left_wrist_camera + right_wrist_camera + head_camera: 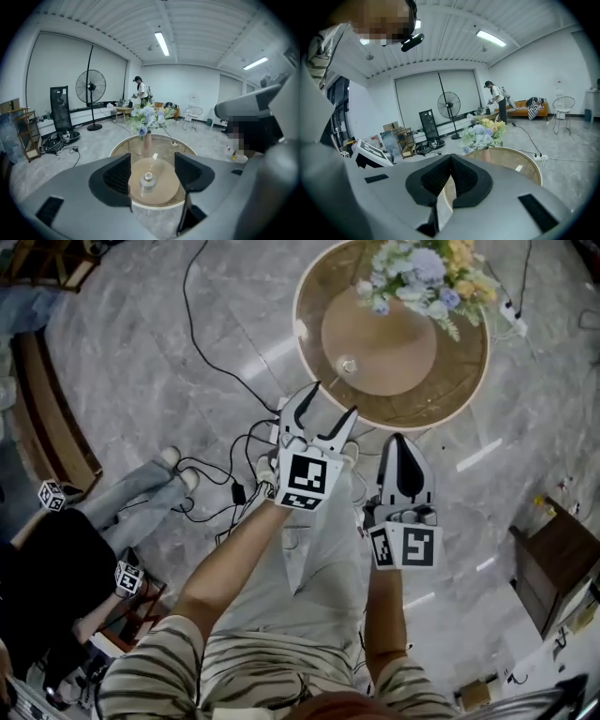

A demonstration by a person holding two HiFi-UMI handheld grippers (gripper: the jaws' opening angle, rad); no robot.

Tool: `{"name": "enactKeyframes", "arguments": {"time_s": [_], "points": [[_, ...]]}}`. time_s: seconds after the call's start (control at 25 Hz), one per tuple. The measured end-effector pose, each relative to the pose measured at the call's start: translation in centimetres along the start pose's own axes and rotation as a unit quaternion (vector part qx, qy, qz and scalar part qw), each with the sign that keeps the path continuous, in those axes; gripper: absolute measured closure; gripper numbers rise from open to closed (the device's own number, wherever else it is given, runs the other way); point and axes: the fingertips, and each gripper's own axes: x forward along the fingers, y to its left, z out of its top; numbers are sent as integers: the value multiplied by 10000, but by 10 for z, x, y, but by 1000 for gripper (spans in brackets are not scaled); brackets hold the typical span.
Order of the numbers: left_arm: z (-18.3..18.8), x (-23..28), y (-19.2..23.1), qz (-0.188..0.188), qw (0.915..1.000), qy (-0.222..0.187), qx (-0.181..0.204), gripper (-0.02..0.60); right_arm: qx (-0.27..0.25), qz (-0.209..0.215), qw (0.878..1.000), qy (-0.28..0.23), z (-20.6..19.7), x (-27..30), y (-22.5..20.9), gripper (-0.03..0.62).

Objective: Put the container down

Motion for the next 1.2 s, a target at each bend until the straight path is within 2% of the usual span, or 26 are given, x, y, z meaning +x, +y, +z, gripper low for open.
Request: {"name": "enactKeyframes", "arguments": {"time_s": [0.4,0.6,0.8,1.04,1.2], "points": [[86,-117,4,-32,9993,-374,82,450,-104,38,9996,-241,76,-54,62,586],[130,-169,9,82,9983,-551,161,581,-202,171,9989,-378,118,-79,93,586],[181,-209,6,56,9961,-841,272,583,-245,275,9974,-612,164,-92,116,586],[231,-255,0,101,9930,-1162,202,583,-378,406,9956,-761,211,-118,143,588],[254,-281,5,358,9897,-1337,379,583,-385,511,9936,-932,234,-125,161,588]]}}
